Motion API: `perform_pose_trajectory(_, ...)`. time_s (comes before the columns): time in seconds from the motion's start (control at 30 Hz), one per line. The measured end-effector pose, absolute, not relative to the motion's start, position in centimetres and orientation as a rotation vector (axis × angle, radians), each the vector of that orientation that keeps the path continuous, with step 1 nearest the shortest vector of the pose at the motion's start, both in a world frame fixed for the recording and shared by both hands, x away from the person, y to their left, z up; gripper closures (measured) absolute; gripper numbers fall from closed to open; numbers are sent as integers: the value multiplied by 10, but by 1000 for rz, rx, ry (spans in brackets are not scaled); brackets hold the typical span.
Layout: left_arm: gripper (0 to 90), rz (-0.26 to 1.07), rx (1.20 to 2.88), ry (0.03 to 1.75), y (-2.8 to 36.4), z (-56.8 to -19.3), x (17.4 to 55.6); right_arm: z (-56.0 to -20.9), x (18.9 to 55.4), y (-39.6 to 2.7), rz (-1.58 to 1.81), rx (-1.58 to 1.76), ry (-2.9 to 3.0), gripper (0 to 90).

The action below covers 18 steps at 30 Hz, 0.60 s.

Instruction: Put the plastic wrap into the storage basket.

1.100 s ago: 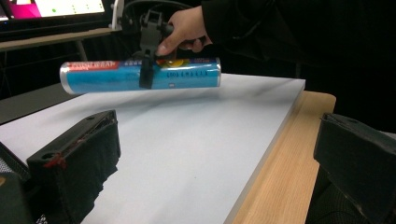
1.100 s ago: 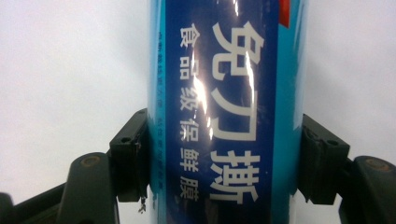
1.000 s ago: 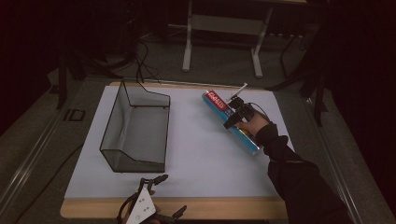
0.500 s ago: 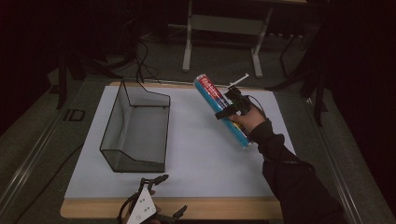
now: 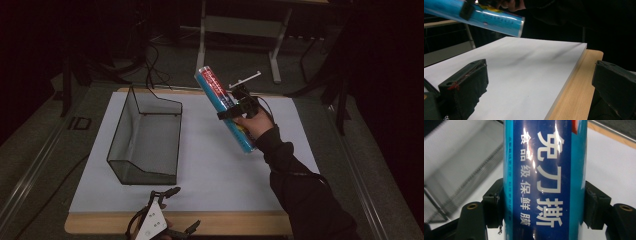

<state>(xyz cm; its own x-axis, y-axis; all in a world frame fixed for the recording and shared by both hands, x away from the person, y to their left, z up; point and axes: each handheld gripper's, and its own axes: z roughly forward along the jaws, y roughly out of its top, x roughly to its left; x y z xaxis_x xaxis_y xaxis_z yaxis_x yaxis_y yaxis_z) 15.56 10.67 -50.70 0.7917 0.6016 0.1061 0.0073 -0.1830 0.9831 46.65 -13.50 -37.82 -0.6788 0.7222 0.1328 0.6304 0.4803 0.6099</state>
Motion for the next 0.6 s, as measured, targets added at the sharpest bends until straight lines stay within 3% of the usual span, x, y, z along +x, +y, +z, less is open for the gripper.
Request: perform_pose_trajectory(0.6, 11, 578, 1677, 492, 110, -506, 154, -362, 455, -72, 1213, 1225, 2460, 319)
